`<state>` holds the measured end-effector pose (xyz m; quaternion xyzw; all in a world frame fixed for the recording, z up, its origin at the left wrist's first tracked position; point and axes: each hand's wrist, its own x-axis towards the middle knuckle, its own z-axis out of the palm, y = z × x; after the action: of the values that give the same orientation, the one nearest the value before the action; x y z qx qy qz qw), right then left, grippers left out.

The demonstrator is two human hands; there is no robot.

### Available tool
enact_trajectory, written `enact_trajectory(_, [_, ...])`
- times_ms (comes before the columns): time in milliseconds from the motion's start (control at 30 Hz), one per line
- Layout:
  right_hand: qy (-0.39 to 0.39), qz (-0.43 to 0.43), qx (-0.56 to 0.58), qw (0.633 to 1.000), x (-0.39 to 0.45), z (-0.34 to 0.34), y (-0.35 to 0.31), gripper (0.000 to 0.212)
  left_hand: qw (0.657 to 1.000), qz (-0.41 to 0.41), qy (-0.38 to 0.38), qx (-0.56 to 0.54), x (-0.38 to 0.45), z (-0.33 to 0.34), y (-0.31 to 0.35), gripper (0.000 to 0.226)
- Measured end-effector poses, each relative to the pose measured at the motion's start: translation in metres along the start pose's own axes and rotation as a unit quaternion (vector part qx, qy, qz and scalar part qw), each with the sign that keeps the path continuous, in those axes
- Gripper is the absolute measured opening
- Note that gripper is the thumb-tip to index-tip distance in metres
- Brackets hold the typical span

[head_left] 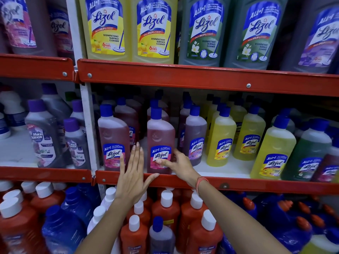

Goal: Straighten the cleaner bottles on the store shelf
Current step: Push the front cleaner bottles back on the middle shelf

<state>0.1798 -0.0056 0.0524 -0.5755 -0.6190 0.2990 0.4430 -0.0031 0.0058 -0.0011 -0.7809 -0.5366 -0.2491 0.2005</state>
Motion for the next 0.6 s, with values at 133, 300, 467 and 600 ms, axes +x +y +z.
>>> enact_trajectory(133, [-0.002,-0.001,0.002,1.0,-0.0069,-0.0001,-0.0031,0.06,1.0,0.0,-0.002,0.006,-0.0003,-0.0006,0.0002,0.093])
enact_trajectory(300, [-0.008,-0.003,0.001,1.0,-0.0097,-0.0009,-0.0044,0.061,1.0,-0.001,-0.004,0.009,0.0005,0.0001,0.0003,0.093])
enact_trajectory(467, [-0.007,-0.003,0.003,1.0,-0.0105,-0.0012,-0.005,0.061,1.0,0.0,-0.005,0.017,0.0008,0.0024,-0.0007,0.093])
enact_trajectory(600, [-0.012,-0.007,0.0,1.0,-0.0118,-0.0015,-0.0055,0.062,1.0,0.001,-0.004,0.017,0.0007,0.0016,-0.0001,0.093])
